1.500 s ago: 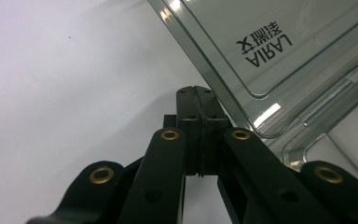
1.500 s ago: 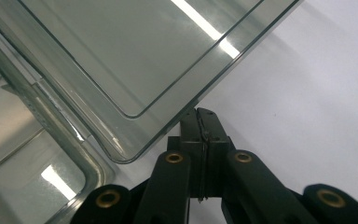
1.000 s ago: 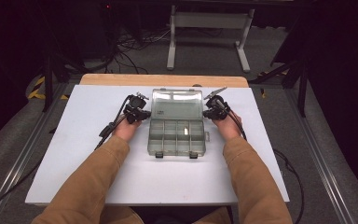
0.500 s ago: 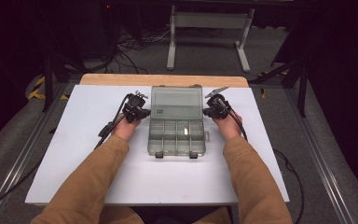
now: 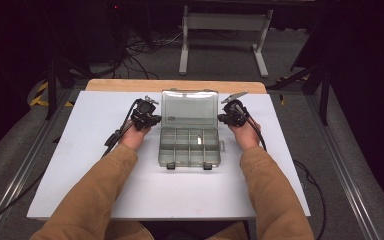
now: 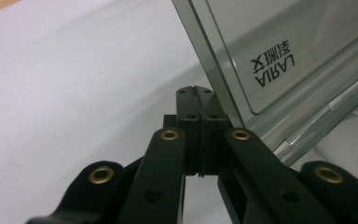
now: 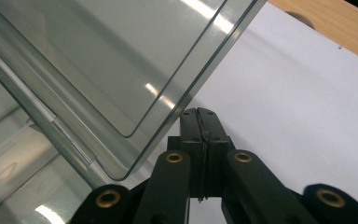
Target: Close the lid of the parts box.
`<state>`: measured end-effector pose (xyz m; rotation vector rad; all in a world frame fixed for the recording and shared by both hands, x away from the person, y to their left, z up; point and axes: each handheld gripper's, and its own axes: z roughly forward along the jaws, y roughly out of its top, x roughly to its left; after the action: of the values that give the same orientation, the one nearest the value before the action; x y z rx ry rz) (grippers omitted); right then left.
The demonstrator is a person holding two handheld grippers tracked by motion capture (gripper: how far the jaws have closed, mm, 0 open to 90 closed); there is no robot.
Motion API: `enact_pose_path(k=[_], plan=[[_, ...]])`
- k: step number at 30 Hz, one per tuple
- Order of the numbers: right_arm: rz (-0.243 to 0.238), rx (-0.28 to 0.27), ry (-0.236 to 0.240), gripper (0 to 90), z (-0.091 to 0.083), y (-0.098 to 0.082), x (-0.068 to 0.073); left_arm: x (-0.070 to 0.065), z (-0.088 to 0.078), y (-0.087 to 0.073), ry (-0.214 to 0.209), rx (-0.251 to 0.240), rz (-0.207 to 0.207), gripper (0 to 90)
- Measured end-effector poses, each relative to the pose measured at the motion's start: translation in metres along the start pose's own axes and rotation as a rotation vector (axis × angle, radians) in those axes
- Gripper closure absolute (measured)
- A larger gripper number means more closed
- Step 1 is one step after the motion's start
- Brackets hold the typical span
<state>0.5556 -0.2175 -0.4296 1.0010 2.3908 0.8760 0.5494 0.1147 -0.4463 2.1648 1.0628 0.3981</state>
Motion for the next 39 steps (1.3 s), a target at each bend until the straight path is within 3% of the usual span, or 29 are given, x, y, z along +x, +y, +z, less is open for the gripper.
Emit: enact_pose_path(k=[15,30,39], plan=[[-0.003,-0.057,0.017,90.0,-0.013,0.003,0.000,-0.002,-0.012,0.004,-0.017,-0.019,0.020,89.7],[-0.005,-0.074,0.048,90.0,-0.024,0.003,0.004,-0.004,-0.021,0.003,-0.045,-0.023,0.050,89.8],[-0.031,-0.081,0.063,90.0,-0.030,-0.001,0.008,-0.006,-0.027,0.003,-0.063,-0.011,0.073,89.7]])
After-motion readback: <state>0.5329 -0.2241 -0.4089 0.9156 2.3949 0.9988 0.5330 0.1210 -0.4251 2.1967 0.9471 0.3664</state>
